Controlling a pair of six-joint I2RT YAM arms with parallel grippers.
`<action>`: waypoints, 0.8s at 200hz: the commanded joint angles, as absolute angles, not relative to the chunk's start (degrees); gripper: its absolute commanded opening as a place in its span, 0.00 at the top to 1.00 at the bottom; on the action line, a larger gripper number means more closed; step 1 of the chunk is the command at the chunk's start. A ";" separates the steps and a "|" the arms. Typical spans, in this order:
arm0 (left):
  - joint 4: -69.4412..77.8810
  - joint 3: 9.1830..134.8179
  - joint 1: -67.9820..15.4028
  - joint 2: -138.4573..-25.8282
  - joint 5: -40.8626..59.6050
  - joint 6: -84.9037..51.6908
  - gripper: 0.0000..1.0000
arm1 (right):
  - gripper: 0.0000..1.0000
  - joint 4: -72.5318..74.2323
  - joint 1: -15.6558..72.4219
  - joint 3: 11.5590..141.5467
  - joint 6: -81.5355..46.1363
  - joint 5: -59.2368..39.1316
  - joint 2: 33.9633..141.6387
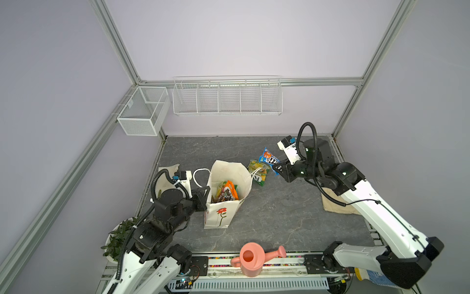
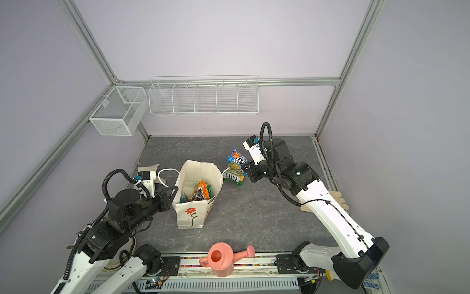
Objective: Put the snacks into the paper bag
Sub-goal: 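Carry the M&M's bag with the right gripper over the paper bag opening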
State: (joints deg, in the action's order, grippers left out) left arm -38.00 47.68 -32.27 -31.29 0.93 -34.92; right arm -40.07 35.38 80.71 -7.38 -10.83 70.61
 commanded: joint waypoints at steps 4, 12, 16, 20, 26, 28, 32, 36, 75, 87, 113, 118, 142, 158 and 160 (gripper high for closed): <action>-35.51 47.92 -32.34 -31.11 0.96 -35.31 1.00 | 0.80 -40.07 36.53 82.69 -7.71 -12.21 68.82; -35.51 47.90 -32.35 -31.11 0.97 -35.26 1.00 | 0.80 -40.32 36.80 83.14 -7.72 -11.96 68.73; -35.52 47.90 -32.35 -31.16 0.97 -35.29 1.00 | 0.81 -40.51 36.89 83.36 -7.71 -11.89 68.65; -35.52 47.92 -32.34 -31.16 0.97 -35.30 1.00 | 0.81 -40.58 37.10 83.61 -7.65 -11.78 68.58; -35.51 47.95 -32.35 -31.11 0.97 -35.29 1.00 | 0.81 -40.78 37.26 83.81 -7.68 -11.61 68.48; -35.51 47.93 -32.35 -31.16 0.94 -35.26 1.00 | 0.81 -40.80 37.35 83.88 -7.72 -11.60 68.47; -35.58 47.90 -32.34 -31.19 0.92 -35.26 1.00 | 0.81 -40.81 37.45 84.09 -7.67 -11.54 68.36; -35.60 47.94 -32.34 -31.12 0.95 -35.24 1.00 | 0.81 -40.81 37.63 84.19 -7.68 -11.52 68.31; -35.60 47.95 -32.39 -31.13 0.97 -35.27 1.00 | 0.81 -41.22 39.46 85.79 -7.71 -11.34 68.06; -35.60 47.94 -32.34 -31.12 0.97 -35.16 1.00 | 0.81 -41.44 40.26 86.24 -7.72 -11.25 68.27; -35.68 48.18 -32.37 -31.29 0.92 -35.10 1.00 | 0.81 -41.65 42.28 87.57 -7.60 -10.44 68.97; -35.73 48.21 -32.34 -31.35 0.95 -35.03 1.00 | 0.81 -41.76 42.70 87.91 -7.53 -10.17 69.19; -35.68 48.39 -32.34 -31.37 1.01 -35.07 1.00 | 0.81 -41.94 44.37 88.99 -7.38 -9.54 70.18; -35.78 48.40 -32.35 -31.36 0.97 -35.07 1.00 | 0.82 -42.00 45.49 89.56 -7.29 -9.02 70.83; -35.77 48.36 -32.34 -31.33 0.97 -35.07 1.00 | 0.82 -42.01 45.56 89.67 -7.29 -8.96 70.88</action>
